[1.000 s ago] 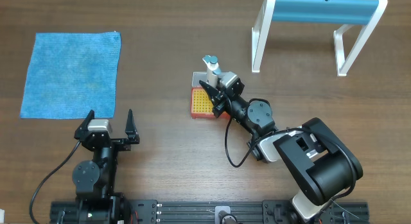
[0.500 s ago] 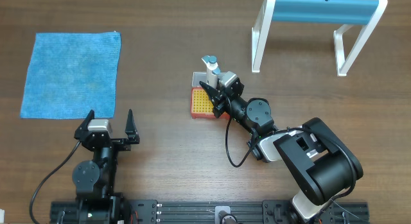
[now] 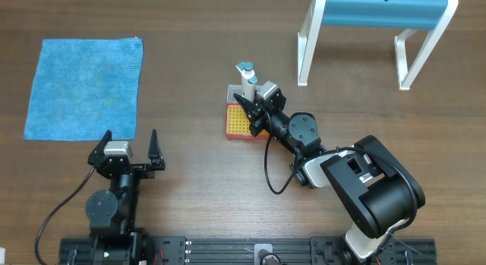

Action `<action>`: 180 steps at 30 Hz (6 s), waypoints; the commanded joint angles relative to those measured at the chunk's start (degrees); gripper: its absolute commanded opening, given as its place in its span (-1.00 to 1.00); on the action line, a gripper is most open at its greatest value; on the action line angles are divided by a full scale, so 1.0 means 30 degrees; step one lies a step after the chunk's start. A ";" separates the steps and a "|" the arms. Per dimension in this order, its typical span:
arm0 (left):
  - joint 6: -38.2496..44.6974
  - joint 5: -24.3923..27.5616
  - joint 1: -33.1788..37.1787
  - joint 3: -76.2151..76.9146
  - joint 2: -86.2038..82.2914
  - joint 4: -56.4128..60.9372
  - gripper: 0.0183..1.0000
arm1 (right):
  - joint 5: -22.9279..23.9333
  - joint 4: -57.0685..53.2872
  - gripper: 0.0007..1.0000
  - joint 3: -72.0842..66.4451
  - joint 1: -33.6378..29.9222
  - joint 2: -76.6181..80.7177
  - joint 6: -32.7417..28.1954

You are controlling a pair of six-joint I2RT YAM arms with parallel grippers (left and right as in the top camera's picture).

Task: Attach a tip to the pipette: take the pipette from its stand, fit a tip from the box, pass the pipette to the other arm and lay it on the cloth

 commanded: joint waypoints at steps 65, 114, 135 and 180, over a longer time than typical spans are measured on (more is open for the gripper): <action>-2.2819 2.0640 -0.1071 0.8284 1.7719 1.1781 0.99 | -0.9916 -2.3970 -0.84 0.6076 0.0007 -1.1089 1.0688; -0.5071 0.4619 0.4124 2.8924 2.8560 -2.2964 -0.98 | -0.5289 -3.0789 0.68 0.6098 -1.1635 -1.5074 0.1829; 0.7803 -0.2477 0.6382 4.8559 4.9404 -2.3066 -0.98 | -0.5173 -2.9995 0.68 0.6054 -1.0921 -1.3121 0.2630; 0.6411 -0.0335 0.6390 4.8100 5.1043 -2.4101 0.92 | -0.5166 -2.9449 0.68 0.6062 -1.0768 -1.3121 0.2769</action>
